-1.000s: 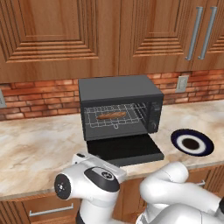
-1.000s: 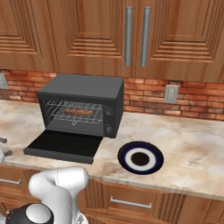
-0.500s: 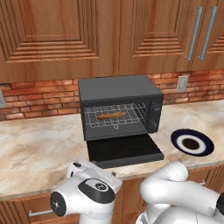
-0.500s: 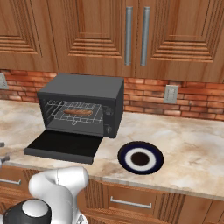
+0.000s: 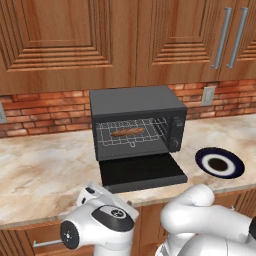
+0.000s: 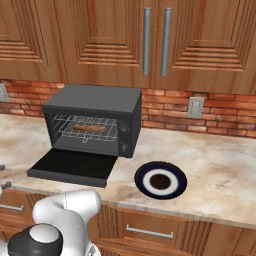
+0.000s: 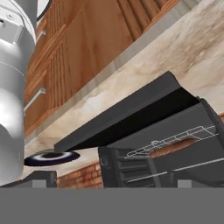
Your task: Pull the toaster oven rack outwards. Pick up the baguette from the plate and place it on the toaster oven rack. Close the toaster oven door fully and set the temperature to the lowest setting.
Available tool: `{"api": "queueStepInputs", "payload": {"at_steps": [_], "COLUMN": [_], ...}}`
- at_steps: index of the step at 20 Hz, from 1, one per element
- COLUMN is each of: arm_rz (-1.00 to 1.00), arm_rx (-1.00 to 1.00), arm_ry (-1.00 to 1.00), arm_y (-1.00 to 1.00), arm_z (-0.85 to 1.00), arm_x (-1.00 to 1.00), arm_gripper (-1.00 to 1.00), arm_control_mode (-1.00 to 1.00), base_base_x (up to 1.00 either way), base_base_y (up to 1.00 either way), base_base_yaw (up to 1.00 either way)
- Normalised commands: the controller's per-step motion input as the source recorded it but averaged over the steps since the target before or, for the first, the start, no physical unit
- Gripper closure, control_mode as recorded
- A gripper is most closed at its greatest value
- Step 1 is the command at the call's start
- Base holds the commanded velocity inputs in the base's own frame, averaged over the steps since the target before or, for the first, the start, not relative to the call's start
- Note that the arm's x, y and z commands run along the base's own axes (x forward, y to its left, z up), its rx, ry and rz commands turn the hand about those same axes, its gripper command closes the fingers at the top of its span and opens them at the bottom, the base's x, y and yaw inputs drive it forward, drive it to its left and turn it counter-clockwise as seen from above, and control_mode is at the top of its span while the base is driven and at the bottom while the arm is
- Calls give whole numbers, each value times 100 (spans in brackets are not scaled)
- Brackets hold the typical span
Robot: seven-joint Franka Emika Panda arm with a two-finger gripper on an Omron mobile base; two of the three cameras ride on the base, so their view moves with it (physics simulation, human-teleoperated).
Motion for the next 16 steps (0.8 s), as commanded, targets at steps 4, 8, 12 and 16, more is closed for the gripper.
{"api": "queueStepInputs", "payload": {"at_steps": [4,8,12,16], "arm_rz": [0,0,0,0], "arm_rx": [6,1,0,0], "arm_ry": [0,0,0,0], "arm_y": [1,3,4,7], "arm_z": [-8,-13,-14,-9], "arm_x": [0,0,0,0], "arm_gripper": [-100,-100,-100,-100], "arm_control_mode": [-100,-100,-100,-100], "base_base_x": [0,0,0,0], "base_base_y": [0,0,0,0], "base_base_yaw": [0,0,0,0]}}
